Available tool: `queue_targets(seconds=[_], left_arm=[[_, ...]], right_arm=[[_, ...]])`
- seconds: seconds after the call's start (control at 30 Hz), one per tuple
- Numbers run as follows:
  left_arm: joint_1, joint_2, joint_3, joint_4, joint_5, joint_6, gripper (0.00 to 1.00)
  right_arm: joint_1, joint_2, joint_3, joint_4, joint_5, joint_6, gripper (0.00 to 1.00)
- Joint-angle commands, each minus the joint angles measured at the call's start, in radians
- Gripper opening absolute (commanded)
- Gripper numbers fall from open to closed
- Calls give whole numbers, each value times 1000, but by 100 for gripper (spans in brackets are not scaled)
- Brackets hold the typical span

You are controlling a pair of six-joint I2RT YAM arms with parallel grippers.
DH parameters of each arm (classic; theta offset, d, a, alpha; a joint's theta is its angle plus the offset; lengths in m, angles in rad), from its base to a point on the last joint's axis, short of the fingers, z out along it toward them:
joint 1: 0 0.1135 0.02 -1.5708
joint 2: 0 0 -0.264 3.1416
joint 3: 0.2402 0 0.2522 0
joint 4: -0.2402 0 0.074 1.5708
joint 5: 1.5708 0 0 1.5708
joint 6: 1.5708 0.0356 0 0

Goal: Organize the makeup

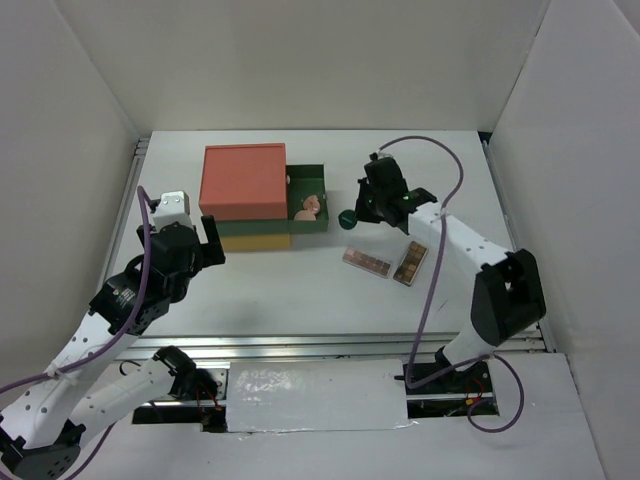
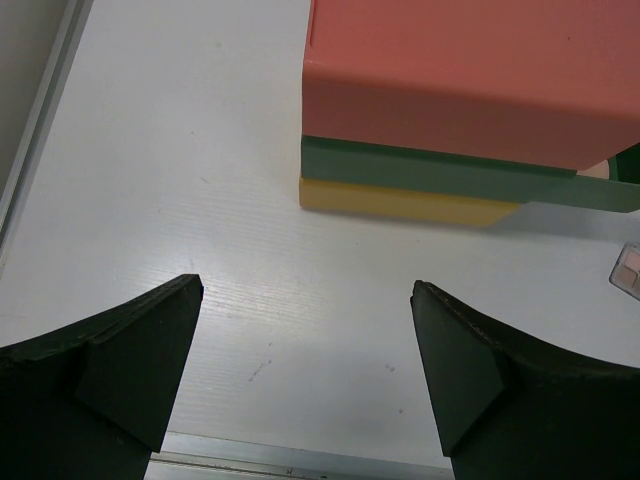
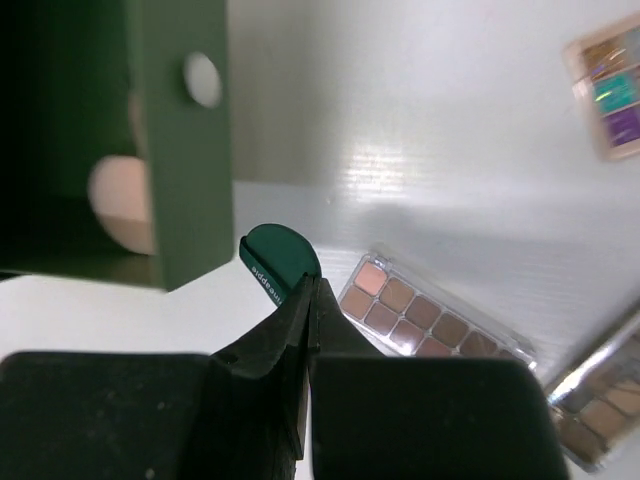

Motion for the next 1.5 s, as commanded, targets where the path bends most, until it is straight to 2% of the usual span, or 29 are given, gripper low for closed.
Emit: queue_targets(seconds=[0.0,0.07,0.17,0.2,0.3,0.43,0.53,0.57,0.7,0.73,0.8,0.87,0.93,0.97,1.0,1.1,1.17,1.23,1.47], left_arm=[[-6,-8,-5,18,-7,16,100],[-4,-7,-5,16,-7,16,99],[-6,-8,-5,16,-9,15,99],[-4,-10,-5,16,-10,13,99],[-6,-10,-5,16,-13,12,99],[-4,-10,-8,16,-15,12,99],[-6,-5,-10,21,-10,15,99],[-6,-5,-10,21,-12,15,100],[-8,-7,-8,21,-13,15,99],[-8,-5,-8,21,-15,15,99],[-8,-8,-10,21,-19,12,99],[-8,-11,-8,16,-30,6,100],[-8,-14,-7,12,-39,-5,99],[-8,-17,-5,10,-46,-7,99],[-9,-19,-5,9,-55,-11,99],[-9,-30,0,-4,-94,-33,99],[-8,-48,-3,-5,-102,-41,99],[-8,-59,-8,3,-98,-34,99],[-9,-46,-7,3,-90,-25,99]], right_arm=[[13,-115,85,-57,123,17,0],[27,-161,122,-61,132,19,0],[33,-185,159,4,29,16,0],[36,-147,184,-1,-43,14,0],[57,-20,318,-59,-108,-3,0],[76,105,440,-81,-67,7,0],[88,159,471,-67,-27,22,19],[91,179,480,-77,-12,28,37],[94,153,455,-41,0,39,80],[93,135,423,-33,43,48,88],[81,79,370,-12,101,49,89],[64,53,345,-45,207,74,77],[42,65,328,-62,278,77,35],[41,78,314,-65,298,77,0],[39,93,310,-67,309,59,0],[38,200,346,-73,211,17,0],[36,246,325,8,46,-41,0],[38,266,307,97,-31,-76,0],[41,319,353,136,-144,-98,0]])
